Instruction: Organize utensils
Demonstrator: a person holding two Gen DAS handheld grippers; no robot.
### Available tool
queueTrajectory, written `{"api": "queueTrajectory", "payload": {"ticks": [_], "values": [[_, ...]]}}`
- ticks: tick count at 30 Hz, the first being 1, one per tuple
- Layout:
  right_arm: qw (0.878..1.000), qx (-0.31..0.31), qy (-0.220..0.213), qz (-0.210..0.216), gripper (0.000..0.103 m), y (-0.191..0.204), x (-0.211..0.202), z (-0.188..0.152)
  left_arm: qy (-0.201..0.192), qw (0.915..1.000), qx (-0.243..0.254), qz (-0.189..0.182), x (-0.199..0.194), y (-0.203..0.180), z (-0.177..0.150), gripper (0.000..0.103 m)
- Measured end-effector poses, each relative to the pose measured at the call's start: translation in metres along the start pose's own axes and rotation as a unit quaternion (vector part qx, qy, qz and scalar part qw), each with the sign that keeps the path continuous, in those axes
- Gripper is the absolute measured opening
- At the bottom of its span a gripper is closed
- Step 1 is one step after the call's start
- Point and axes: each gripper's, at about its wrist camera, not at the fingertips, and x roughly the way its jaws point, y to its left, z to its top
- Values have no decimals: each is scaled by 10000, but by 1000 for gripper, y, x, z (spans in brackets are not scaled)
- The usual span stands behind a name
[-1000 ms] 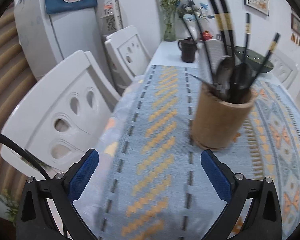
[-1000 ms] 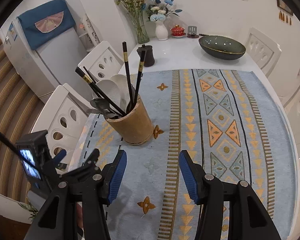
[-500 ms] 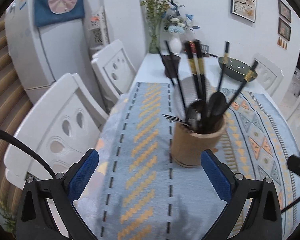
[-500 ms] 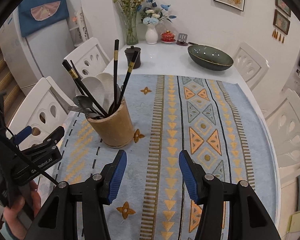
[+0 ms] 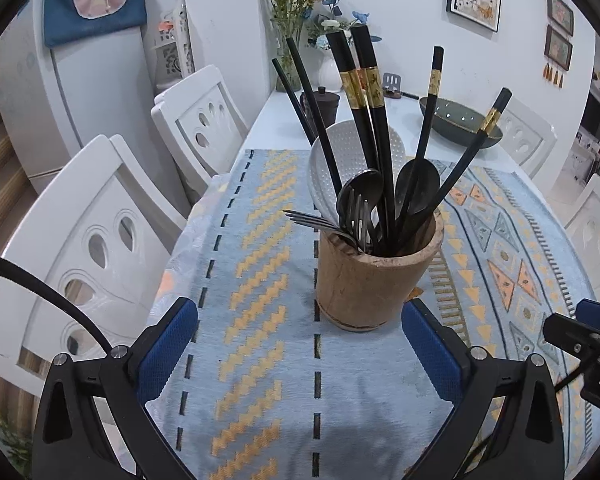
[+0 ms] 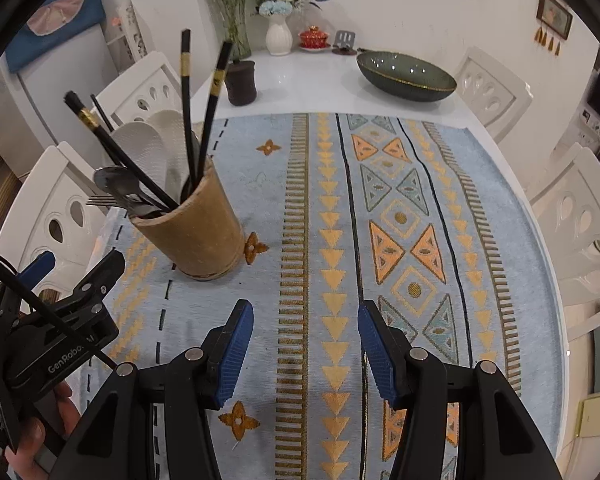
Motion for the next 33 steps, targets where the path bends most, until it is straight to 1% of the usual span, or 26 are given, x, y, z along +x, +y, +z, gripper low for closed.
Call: {"api": "queueTrajectory", "payload": {"ticks": [4,7,10,14,19,23,28,33], "values": [[10000,5,-46,-22,52,2,1,4,-86,9998,-115,-166,-1,6,0,103],[9991,210,-305,-193,52,0,-5,7,-121,9997,-133,-173,-2,9,1,103],[9981,362,-474,-125,52,-2,-11,10,-147,9996,-142,-169,-3,11,2,103],[9985,270,-426,-219,53,1,-9,11,-120,9994,-220,-252,-3,13,1,103],[9987,337,-368,-129,53,2,-9,5,-215,9987,-273,-377,-7,12,1,103],[9983,392,-416,-89,53,3,-14,2,-398,9987,-149,-283,-13,8,3,103],[9982,441,-397,-60,53,1,-13,0,-380,9992,87,-65,-12,1,1,103],[9983,432,-394,-63,53,1,-13,-1,-319,9994,72,-66,-10,1,0,103]]}}
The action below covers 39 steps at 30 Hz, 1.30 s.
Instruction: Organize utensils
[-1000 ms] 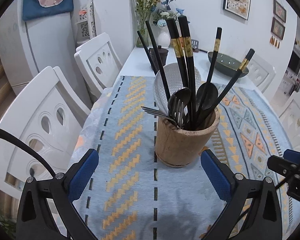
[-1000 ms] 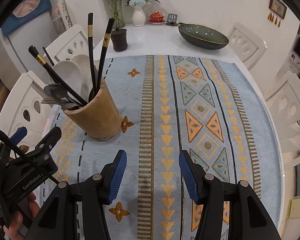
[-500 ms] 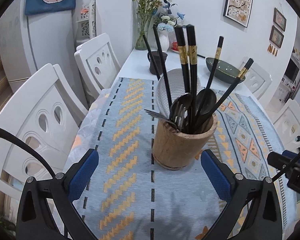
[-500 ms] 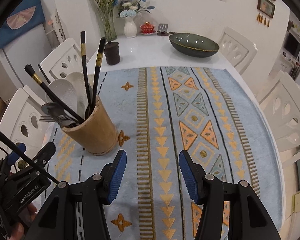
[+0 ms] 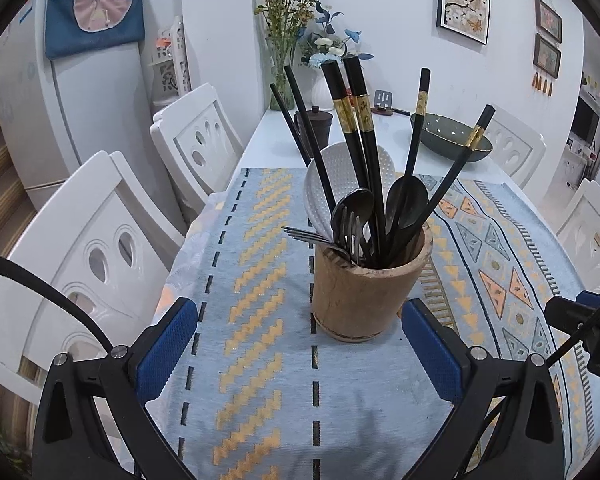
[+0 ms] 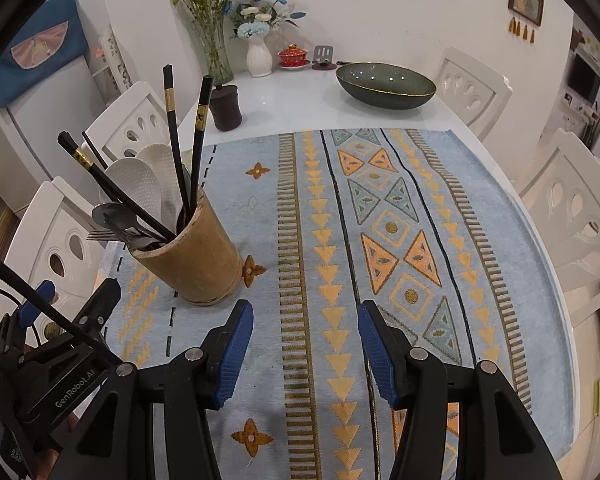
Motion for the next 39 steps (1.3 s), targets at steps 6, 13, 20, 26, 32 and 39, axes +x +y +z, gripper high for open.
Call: {"api": "queueTrajectory", "payload": {"ticks": [6,13,20,26,32,39], "values": [[10000,-48,14,4,53,4,2,0,-171,9989,39,424,0,2,-1,103],[9999,-71,121,28,53,7,8,-1,-71,9982,68,591,5,4,-2,103],[9996,-250,77,55,53,14,6,-1,-80,9985,178,504,4,-1,-2,103],[9995,-253,177,75,53,15,11,-2,-27,9990,142,415,5,0,-2,103],[9995,-204,235,90,53,12,14,-1,-26,9990,192,407,6,-2,-3,103],[9993,-259,269,102,53,15,14,-3,-31,9987,221,455,6,-4,-3,103]]}}
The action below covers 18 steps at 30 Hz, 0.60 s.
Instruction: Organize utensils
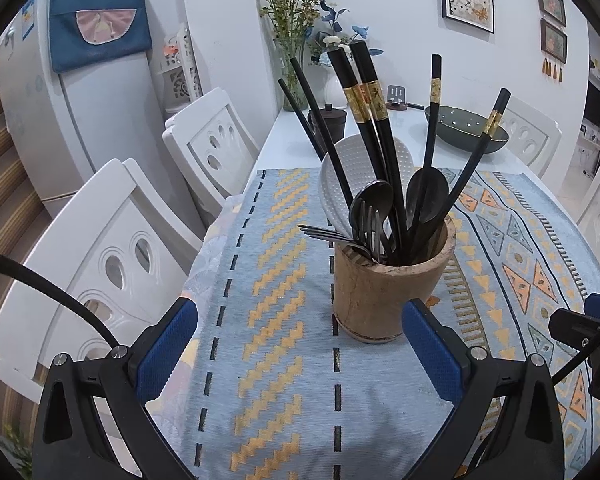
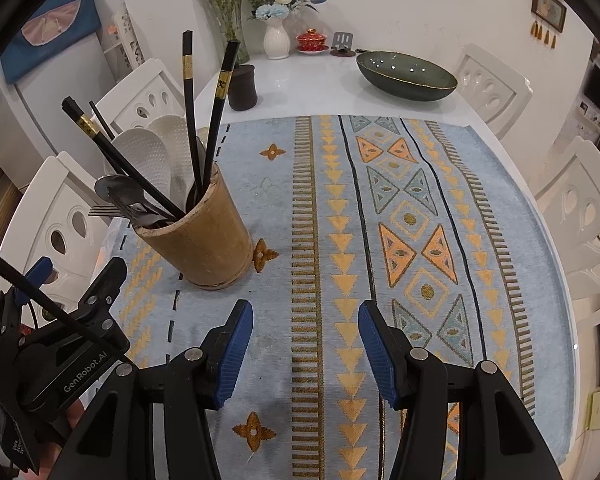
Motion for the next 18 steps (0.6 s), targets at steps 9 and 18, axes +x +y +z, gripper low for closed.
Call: {"api": "queueTrajectory", "payload": {"ticks": [9,18], "values": [[9999,-104,70,35,53,6,2,-3,-17,9999,15,127,0,2,0,103],[9999,-97,134,37,53,6,5,-4,-1,9998,-21,217,2,5,0,103]]}}
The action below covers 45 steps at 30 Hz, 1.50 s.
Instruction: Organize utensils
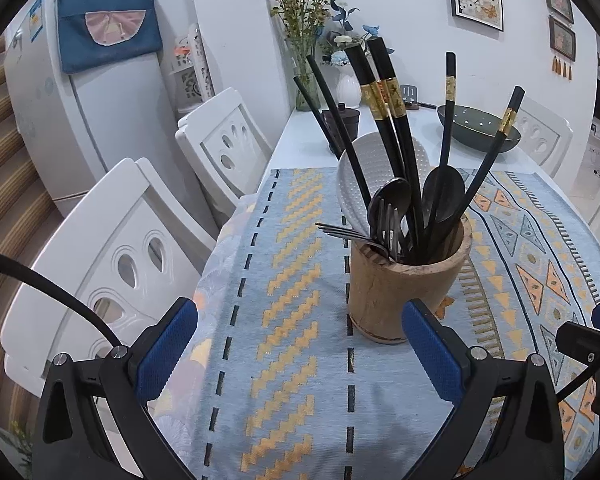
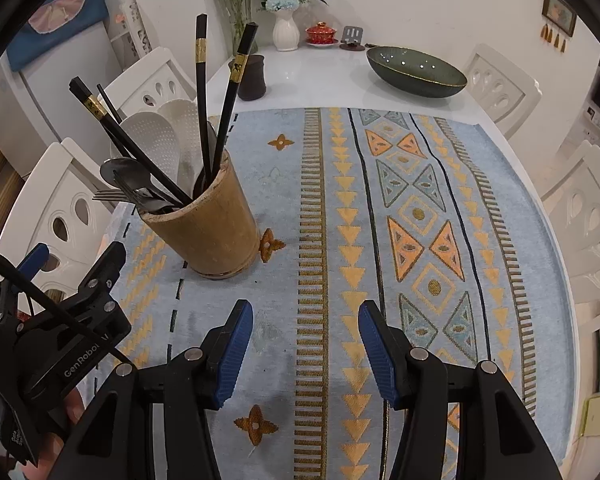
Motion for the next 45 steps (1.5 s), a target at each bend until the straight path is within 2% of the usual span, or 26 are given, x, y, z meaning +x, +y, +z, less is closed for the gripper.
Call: {"api": "queueTrajectory", "payload": {"ticks": [37,42,45], "values": [[9998,85,145,70,53,-3,2,-5,-86,9998,162,88,-7,-6,-3,103],[9995,170,218,130,53,-5,5,-7,-300,9984,359,311,-14,-13,-6,103],[9995,192,224,88,53,-5,4,-9,-215,9986,389,303,-13,-15,-7,103]]}}
